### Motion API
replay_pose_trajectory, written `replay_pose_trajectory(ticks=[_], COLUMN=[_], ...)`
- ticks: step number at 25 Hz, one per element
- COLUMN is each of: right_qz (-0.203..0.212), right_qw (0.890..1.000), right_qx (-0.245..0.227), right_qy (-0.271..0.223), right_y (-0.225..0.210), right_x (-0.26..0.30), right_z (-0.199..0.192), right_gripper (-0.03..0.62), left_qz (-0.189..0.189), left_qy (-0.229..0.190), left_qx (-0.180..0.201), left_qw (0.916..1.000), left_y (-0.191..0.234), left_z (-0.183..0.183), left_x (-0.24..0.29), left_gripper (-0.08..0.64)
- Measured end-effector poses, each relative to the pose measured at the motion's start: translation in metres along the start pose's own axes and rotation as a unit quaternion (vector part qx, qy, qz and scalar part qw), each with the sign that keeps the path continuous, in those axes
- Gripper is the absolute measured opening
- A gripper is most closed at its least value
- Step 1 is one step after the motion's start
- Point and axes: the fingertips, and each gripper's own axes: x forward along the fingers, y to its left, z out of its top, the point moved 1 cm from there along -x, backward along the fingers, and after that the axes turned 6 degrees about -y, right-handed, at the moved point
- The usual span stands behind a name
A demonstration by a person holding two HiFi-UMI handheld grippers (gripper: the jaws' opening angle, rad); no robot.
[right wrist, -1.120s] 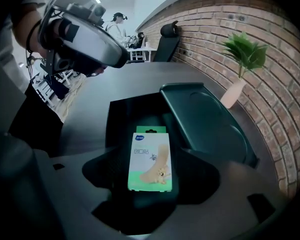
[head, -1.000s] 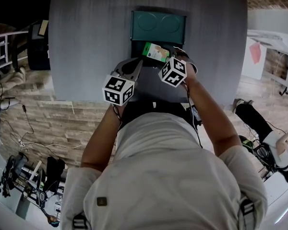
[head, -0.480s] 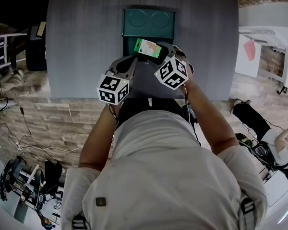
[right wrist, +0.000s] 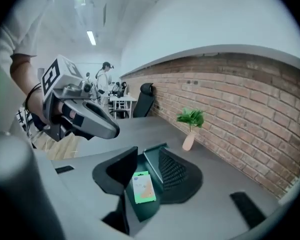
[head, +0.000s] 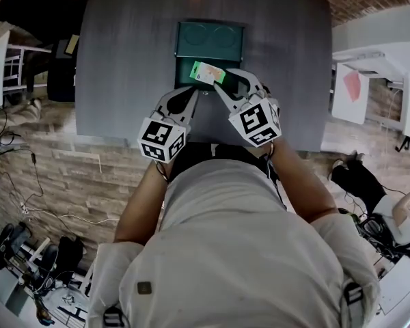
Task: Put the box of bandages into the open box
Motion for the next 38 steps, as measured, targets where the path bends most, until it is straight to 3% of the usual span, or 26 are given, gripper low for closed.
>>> replay_pose_trajectory(ticks=[5, 10, 20, 30, 38], right_qz=[-0.012, -0.01, 0.01, 0.039, 0.027], right_qw=[0.996, 0.991, 0.978, 0.971, 0.971], right_qx=[0.028, 0.047, 0.049, 0.04, 0.035], right_qy=[-0.08, -0.128, -0.204, -0.232, -0.234], right_y=[-0.004, -0.004, 0.001, 0.017, 0.043], right_x=[-0.048, -0.088, -0.175, -0.219, -0.225], right_z=[0.045, 0.076, 0.1, 0.1, 0.11], right_gripper=[0.097, 0.063, 0.025, 0.021, 0.021], left_qz=[0.011, 0.019, 0.012, 0.038, 0.024], left_qy=[-0.038, -0.073, -0.127, -0.142, -0.155], left_qx=[0.025, 0.067, 0.093, 0.104, 0.113], left_qw=[0.9989, 0.9949, 0.9875, 0.9836, 0.9811], left_y=[-0.03, -0.062, -0.142, -0.184, -0.182], left_z=[0.032, 0.062, 0.1, 0.101, 0.109], left_x=[-0.014, -0.028, -0.051, -0.08, -0.106], left_gripper=[0.017, 0.015, 0.015, 0.015, 0.015])
